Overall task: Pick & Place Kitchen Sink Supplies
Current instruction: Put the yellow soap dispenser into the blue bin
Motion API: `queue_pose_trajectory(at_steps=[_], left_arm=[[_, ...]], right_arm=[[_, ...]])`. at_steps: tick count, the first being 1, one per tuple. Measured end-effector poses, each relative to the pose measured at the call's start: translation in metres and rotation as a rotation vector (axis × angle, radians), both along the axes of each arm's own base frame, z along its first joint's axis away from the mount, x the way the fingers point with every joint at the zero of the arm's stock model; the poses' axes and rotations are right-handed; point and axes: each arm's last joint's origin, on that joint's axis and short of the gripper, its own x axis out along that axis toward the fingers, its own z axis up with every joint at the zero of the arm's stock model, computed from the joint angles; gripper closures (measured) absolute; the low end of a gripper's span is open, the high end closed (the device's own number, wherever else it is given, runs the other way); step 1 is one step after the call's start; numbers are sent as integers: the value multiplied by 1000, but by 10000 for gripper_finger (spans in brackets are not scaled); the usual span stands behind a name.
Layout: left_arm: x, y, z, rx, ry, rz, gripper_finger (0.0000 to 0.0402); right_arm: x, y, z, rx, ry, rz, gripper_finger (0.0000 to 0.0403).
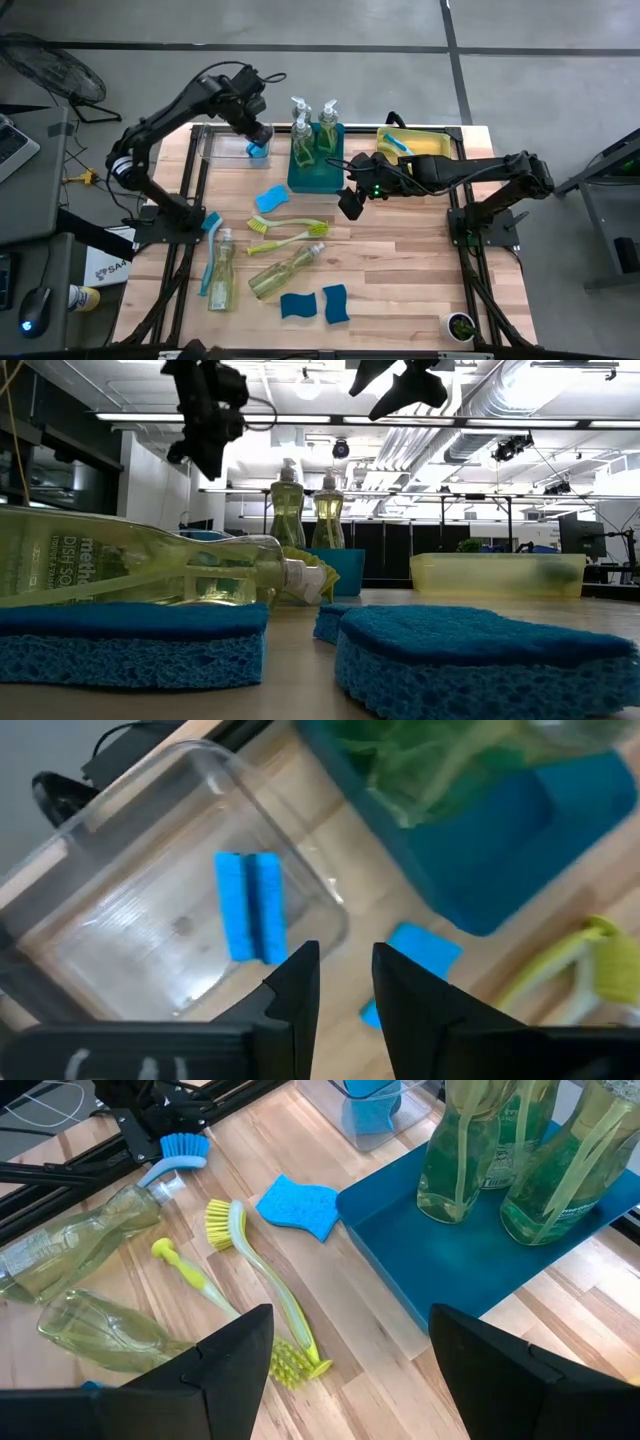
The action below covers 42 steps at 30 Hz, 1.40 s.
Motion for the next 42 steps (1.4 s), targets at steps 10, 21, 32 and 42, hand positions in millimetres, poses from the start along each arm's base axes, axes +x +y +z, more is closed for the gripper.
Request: queue_pose_trajectory(at_steps=[10, 21, 32, 42], left_arm=[[3, -65, 24, 80, -39, -69, 309], [-23, -127, 9, 130, -172, -169, 309], [-29, -178, -27, 5, -257, -356, 309], [-42, -201, -35, 25, -251, -448, 309]], right_arm=[[-2, 13, -2, 35, 14, 31, 141], [-3, 48, -2, -27, 9, 133, 141], [11, 61, -18, -21, 18, 111, 141], [51, 103, -68, -117, 91, 628, 141]])
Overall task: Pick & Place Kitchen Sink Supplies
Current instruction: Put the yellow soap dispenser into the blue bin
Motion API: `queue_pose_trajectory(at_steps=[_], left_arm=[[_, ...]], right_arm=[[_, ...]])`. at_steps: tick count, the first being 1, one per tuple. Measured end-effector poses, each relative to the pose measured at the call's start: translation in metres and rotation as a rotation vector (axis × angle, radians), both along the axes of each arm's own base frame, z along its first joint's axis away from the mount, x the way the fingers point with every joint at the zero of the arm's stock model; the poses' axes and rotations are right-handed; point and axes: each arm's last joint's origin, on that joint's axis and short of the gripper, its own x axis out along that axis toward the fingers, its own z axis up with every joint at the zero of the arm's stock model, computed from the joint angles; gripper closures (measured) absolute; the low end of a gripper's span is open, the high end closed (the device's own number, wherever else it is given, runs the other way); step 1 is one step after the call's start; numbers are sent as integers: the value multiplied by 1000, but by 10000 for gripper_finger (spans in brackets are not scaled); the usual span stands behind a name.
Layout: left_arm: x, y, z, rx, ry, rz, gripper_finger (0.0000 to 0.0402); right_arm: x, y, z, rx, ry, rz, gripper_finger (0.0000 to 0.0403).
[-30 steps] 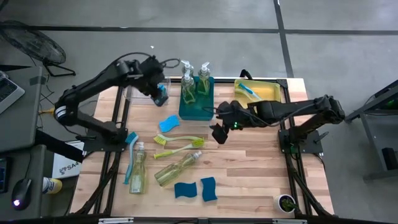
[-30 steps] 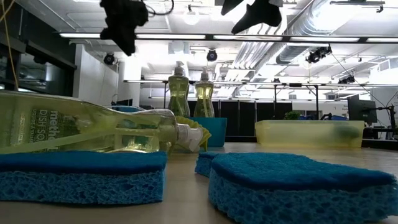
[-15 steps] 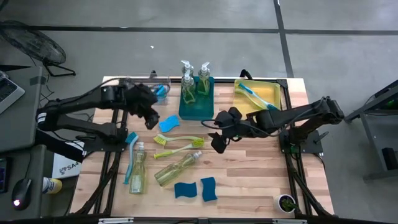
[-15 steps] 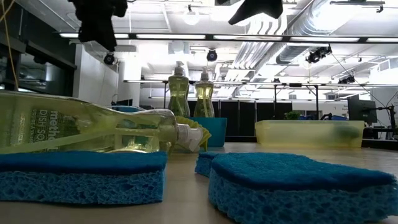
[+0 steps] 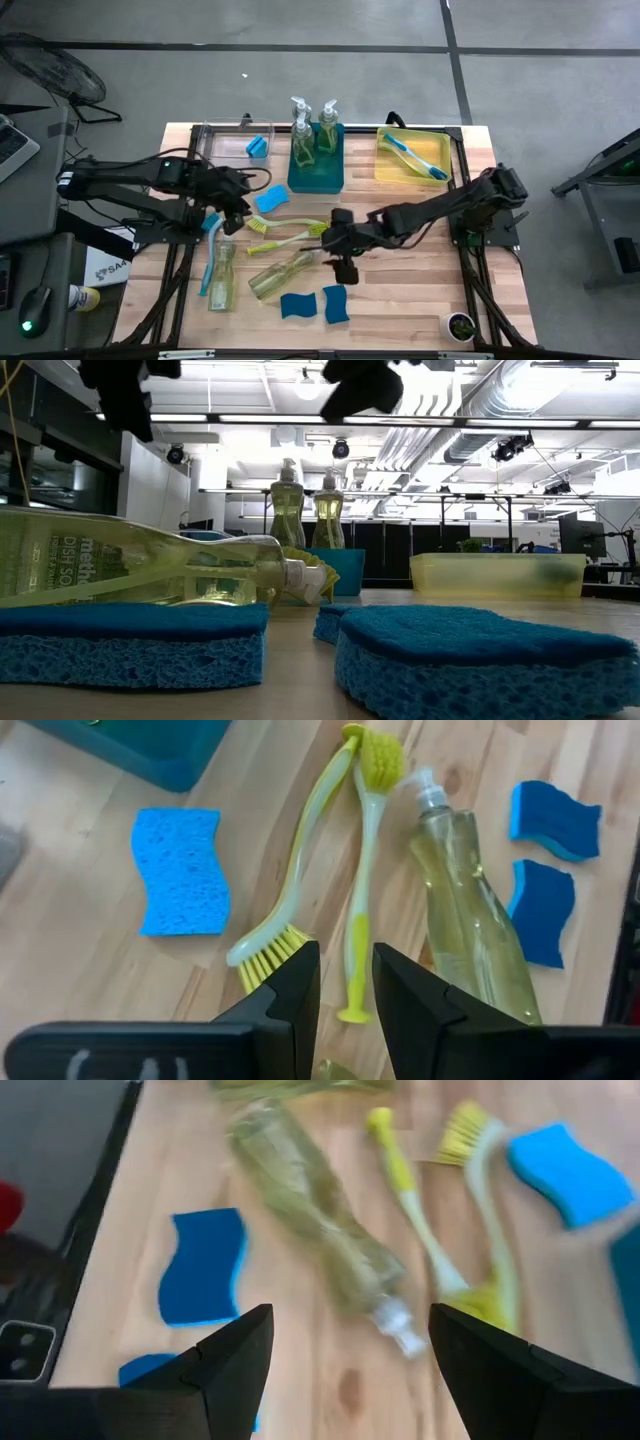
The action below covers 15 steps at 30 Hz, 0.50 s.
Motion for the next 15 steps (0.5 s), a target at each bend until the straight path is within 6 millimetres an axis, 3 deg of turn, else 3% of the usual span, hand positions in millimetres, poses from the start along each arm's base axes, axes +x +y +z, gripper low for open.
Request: queue_pose_trajectory(at_steps=[8, 15], left_arm=[[-38, -1, 6, 11, -113, 47, 309], [-63, 1, 0, -1, -107, 65, 309]], right_arm=[[19, 6, -30, -12, 24, 76, 141], [33, 7, -46, -84, -20, 121, 141]])
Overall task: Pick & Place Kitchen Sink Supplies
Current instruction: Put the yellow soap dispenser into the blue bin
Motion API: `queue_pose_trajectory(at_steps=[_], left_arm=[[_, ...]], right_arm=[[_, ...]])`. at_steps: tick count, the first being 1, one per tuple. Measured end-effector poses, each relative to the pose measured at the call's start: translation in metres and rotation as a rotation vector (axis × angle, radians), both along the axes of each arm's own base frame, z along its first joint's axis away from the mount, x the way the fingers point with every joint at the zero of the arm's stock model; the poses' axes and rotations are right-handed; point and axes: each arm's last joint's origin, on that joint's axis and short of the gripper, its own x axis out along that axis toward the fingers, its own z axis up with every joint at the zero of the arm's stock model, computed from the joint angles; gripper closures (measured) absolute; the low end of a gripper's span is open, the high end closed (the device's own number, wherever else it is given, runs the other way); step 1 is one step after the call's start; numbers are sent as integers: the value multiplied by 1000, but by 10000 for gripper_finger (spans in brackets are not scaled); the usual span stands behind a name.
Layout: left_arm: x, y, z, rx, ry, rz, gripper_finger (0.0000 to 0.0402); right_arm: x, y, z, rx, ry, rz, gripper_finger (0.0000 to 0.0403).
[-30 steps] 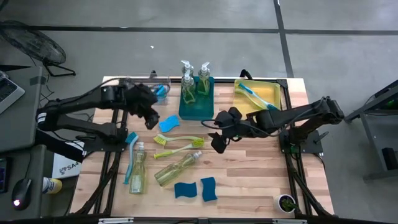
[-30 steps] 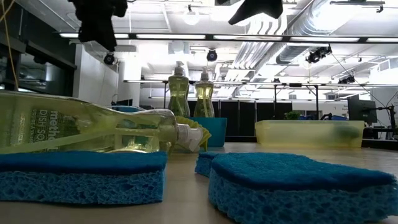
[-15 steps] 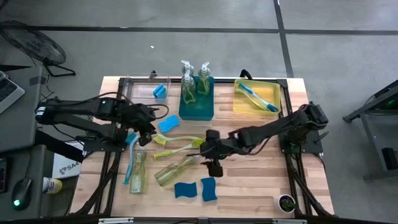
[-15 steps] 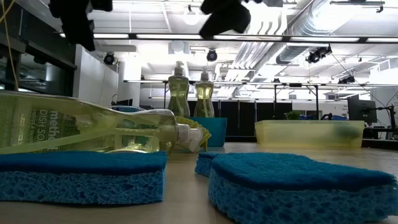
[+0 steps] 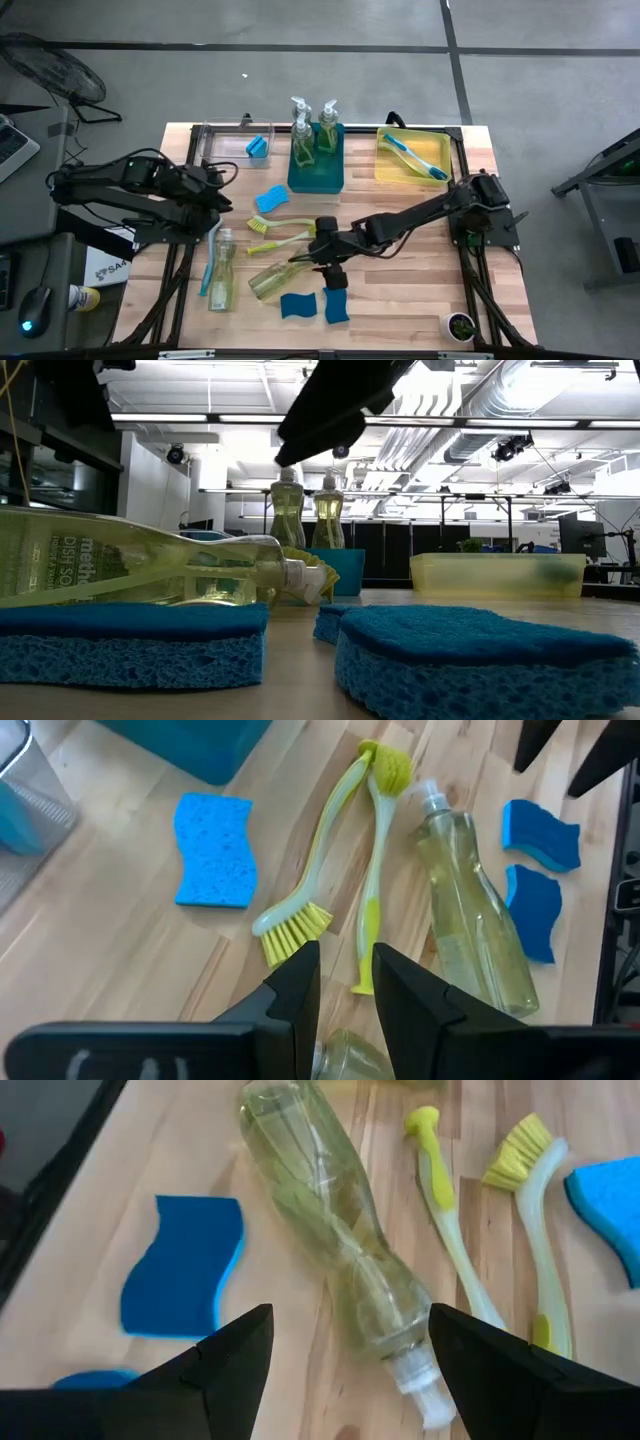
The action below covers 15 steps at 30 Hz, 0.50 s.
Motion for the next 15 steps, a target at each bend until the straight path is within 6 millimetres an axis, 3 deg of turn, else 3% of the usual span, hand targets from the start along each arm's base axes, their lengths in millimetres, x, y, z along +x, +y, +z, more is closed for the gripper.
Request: queue_pose_trajectory(at_steps=[15], left_arm=[[-3, 1, 0, -5, -13, 34, 309]], right_arm=[[20, -1, -29, -244, -70, 71, 141]])
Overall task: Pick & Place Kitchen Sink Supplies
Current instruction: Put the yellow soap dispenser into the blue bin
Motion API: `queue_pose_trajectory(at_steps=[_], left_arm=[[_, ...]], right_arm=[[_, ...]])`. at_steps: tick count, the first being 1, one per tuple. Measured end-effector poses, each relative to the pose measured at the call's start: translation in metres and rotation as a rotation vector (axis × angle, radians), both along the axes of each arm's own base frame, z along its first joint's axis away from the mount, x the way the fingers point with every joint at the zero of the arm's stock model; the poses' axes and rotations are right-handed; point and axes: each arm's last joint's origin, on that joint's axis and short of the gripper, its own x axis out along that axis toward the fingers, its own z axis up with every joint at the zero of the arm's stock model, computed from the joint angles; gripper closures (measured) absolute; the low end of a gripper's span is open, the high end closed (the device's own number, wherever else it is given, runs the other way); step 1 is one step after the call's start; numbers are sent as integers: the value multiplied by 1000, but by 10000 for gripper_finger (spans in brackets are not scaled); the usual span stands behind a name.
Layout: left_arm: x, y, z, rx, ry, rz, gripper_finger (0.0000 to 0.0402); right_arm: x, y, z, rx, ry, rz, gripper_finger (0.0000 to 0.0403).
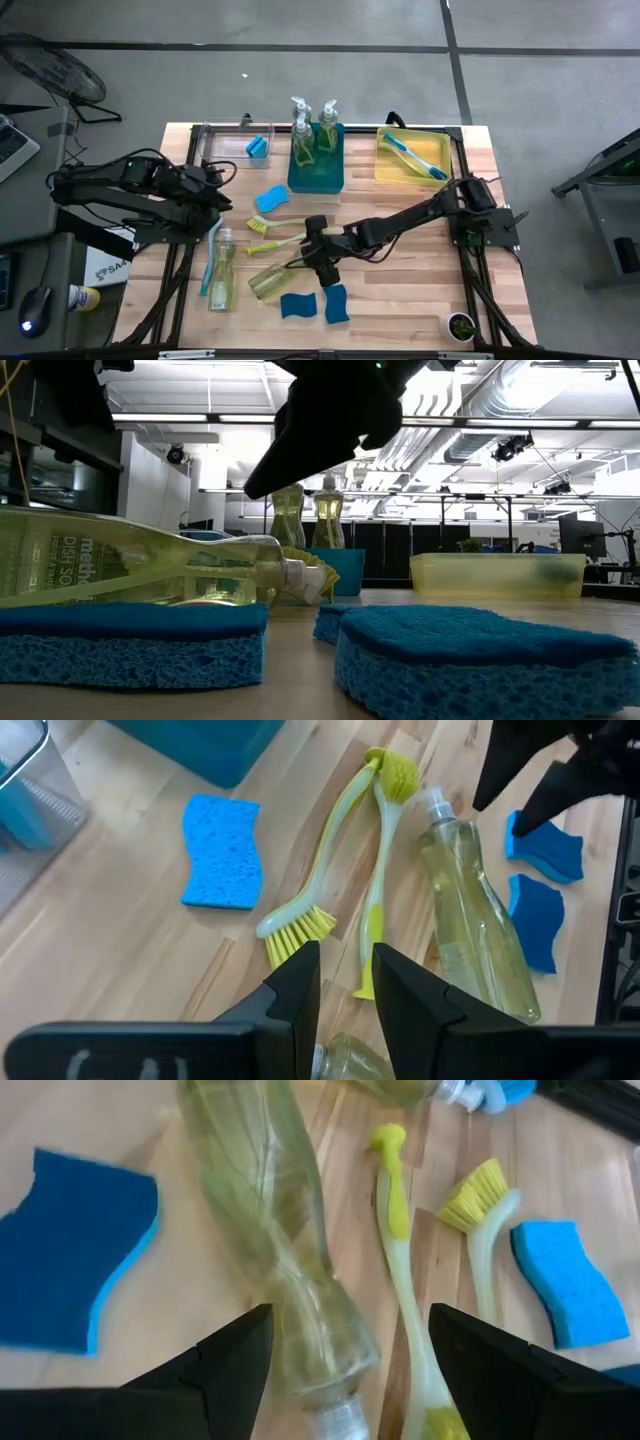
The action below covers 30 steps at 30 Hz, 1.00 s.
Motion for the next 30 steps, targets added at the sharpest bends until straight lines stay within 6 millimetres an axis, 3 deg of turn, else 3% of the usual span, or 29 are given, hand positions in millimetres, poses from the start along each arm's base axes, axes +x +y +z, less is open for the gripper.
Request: queue_pose_trajectory(at_steps=[8, 15, 23, 30], left_arm=[[0, 0, 0, -1, -3, 22, 309], [0, 1, 0, 1, -5, 53, 309], [0, 1, 0, -14, -6, 75, 309], [0, 1, 0, -25, 0, 91, 309]], right_arm=[[3, -8, -3, 119, 19, -56, 138], [4, -11, -3, 214, 45, -22, 97], [4, -13, -4, 55, 31, 66, 62], [10, -18, -24, 80, 86, 117, 60]])
